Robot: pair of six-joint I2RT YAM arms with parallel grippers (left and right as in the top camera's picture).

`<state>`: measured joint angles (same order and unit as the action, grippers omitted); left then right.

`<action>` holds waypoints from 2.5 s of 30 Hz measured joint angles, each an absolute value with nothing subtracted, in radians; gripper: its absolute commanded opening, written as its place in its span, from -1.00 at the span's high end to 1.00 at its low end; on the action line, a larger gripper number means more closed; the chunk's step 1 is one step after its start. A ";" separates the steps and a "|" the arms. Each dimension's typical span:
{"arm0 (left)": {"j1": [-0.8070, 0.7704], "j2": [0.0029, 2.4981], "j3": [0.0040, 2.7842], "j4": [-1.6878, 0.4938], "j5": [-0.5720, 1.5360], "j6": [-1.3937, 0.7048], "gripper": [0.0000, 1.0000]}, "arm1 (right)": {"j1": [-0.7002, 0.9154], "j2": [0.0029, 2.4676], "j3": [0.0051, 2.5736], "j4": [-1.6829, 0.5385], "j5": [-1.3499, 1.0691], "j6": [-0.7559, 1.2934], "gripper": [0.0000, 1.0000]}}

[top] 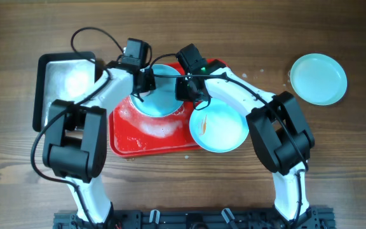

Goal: Clean dirty plates on tray and stack at the side
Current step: 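Scrub the tilted plate with the pink sponge in the left gripper, then keep scrubbing the plate face with the sponge, right gripper holding rim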

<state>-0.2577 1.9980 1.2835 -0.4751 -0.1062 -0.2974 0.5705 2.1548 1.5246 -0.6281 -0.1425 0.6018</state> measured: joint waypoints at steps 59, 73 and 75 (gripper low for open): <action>-0.232 2.000 1.340 -1.034 0.019 -0.138 0.92 | 0.588 2.156 1.523 -0.644 -0.217 0.555 0.91; -0.159 2.003 1.307 -0.802 0.309 -0.194 0.92 | 0.563 2.156 1.523 -0.634 -0.163 0.572 0.91; -0.162 2.003 1.308 -0.719 0.270 -0.234 0.92 | 0.563 2.156 1.524 -0.632 -0.162 0.582 0.91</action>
<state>-0.1623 2.0029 1.3075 -0.7185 0.2699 -0.2340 0.5629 2.1563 1.5238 -0.6319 -0.1616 0.5823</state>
